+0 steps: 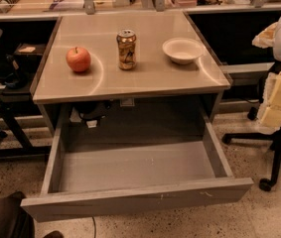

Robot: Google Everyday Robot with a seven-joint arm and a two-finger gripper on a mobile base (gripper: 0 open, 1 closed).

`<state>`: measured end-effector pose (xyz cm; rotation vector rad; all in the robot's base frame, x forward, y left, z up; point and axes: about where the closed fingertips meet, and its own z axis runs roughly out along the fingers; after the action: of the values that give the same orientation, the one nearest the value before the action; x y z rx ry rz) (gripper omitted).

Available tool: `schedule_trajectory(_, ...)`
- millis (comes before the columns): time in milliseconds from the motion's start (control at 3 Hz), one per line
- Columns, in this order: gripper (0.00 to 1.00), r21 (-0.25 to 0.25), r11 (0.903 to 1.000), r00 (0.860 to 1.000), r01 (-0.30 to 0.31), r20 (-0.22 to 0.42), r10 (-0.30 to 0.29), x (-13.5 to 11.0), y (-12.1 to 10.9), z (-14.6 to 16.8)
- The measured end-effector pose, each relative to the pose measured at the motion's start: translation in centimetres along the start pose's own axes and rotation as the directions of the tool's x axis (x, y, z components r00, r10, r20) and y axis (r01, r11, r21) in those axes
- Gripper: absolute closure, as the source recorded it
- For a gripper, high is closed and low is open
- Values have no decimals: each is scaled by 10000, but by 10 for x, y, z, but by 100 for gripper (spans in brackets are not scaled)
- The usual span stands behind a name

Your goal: Place orange can into top drawer

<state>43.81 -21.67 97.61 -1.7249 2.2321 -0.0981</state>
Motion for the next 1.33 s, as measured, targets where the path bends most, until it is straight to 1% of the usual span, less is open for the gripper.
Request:
schedule_trajectory(333,0,2,10000,10000,-4,5,4,0,0,0)
schedule_trajectory(667,0,72,9998,9997,-163,179,161,-3,-3,2)
schedule_trajectory(1000,0,-40,9989,9956,-469,810,471,-26,-25,21)
schedule_trajectory(1333,0,-544,9953,9839,-795,1558,871,-63,-64,61)
